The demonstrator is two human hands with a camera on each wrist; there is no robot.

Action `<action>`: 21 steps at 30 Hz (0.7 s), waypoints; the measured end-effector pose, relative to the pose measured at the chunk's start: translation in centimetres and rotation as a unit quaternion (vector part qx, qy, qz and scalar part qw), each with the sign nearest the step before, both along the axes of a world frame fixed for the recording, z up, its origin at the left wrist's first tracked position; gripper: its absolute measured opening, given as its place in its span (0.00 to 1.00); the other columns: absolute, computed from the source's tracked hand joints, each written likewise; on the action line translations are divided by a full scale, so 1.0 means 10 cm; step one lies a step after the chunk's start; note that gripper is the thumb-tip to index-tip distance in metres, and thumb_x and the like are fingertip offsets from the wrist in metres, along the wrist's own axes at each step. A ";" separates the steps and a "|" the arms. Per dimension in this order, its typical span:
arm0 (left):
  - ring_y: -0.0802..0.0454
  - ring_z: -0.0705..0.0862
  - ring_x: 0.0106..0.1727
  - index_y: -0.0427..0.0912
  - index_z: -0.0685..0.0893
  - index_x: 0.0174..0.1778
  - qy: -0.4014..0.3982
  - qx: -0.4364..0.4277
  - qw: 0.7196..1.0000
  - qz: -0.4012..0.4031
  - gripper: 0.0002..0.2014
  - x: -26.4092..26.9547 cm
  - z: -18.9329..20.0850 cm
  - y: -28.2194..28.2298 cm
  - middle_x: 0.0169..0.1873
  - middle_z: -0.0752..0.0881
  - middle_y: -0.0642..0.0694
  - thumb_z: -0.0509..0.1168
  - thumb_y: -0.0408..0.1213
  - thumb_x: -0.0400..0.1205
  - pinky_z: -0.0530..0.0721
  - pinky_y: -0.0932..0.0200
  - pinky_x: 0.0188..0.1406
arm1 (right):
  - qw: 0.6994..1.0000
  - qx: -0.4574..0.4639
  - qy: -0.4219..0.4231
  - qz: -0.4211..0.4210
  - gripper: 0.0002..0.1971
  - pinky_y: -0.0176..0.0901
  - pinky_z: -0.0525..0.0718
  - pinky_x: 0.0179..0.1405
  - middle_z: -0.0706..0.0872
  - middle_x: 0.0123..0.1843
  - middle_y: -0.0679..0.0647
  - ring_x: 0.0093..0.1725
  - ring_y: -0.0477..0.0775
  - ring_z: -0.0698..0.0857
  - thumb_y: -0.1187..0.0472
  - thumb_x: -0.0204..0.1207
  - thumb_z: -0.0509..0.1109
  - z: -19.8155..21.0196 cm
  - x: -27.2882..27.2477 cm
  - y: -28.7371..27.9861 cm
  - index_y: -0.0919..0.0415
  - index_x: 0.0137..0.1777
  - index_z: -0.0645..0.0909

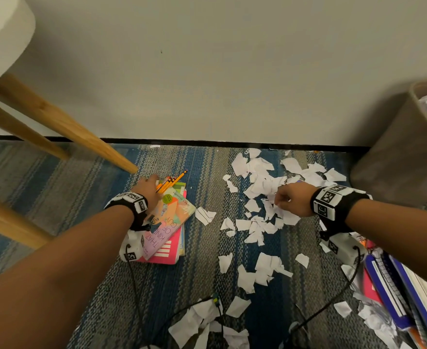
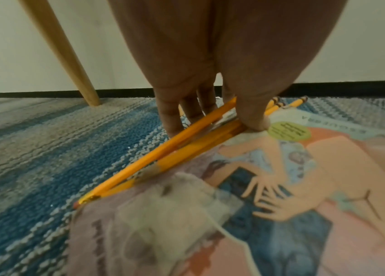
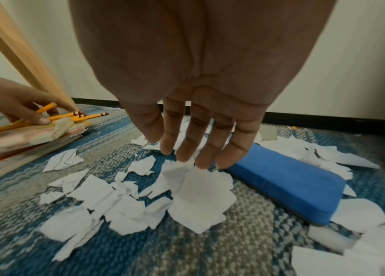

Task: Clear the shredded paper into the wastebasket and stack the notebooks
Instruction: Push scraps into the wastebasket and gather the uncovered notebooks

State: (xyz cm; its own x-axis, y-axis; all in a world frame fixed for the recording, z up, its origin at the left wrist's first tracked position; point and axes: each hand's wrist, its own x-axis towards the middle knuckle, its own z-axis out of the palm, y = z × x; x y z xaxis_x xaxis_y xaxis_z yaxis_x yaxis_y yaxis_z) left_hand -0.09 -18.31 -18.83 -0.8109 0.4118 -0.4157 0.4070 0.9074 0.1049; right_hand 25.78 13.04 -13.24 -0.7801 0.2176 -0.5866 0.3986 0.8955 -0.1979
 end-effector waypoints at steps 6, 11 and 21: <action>0.38 0.81 0.58 0.39 0.78 0.66 0.015 -0.041 0.998 -0.047 0.18 -0.01 0.07 0.02 0.59 0.80 0.36 0.64 0.43 0.84 0.79 0.48 0.57 | 1.000 -0.003 -0.007 0.013 0.12 0.45 0.80 0.62 0.86 0.60 0.51 0.58 0.54 0.83 0.54 0.83 0.64 -0.02 0.05 0.04 0.54 0.62 0.83; 0.32 0.72 0.68 0.43 0.62 0.78 0.032 -0.063 0.997 -0.006 0.26 0.17 -0.04 0.09 0.67 0.67 0.33 0.60 0.44 0.85 0.74 0.39 0.66 | 1.000 0.000 -0.013 0.015 0.13 0.44 0.80 0.62 0.86 0.61 0.52 0.59 0.54 0.84 0.55 0.83 0.64 -0.02 0.07 0.05 0.56 0.63 0.83; 0.40 0.81 0.62 0.42 0.76 0.71 0.004 0.026 0.999 0.038 0.34 0.00 0.12 0.12 0.63 0.80 0.37 0.79 0.46 0.71 0.81 0.50 0.59 | 0.998 0.020 -0.056 0.020 0.12 0.42 0.77 0.64 0.84 0.64 0.51 0.62 0.53 0.82 0.55 0.83 0.63 -0.06 0.15 0.12 0.52 0.64 0.81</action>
State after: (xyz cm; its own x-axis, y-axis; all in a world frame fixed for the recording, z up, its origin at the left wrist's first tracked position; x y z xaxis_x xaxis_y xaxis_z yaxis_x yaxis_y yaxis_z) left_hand -0.13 -17.11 -17.67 -0.8436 0.3700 -0.3891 0.3384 0.9290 0.1496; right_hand 27.28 14.22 -13.85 -0.7183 0.2117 -0.6627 0.3793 0.9177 -0.1180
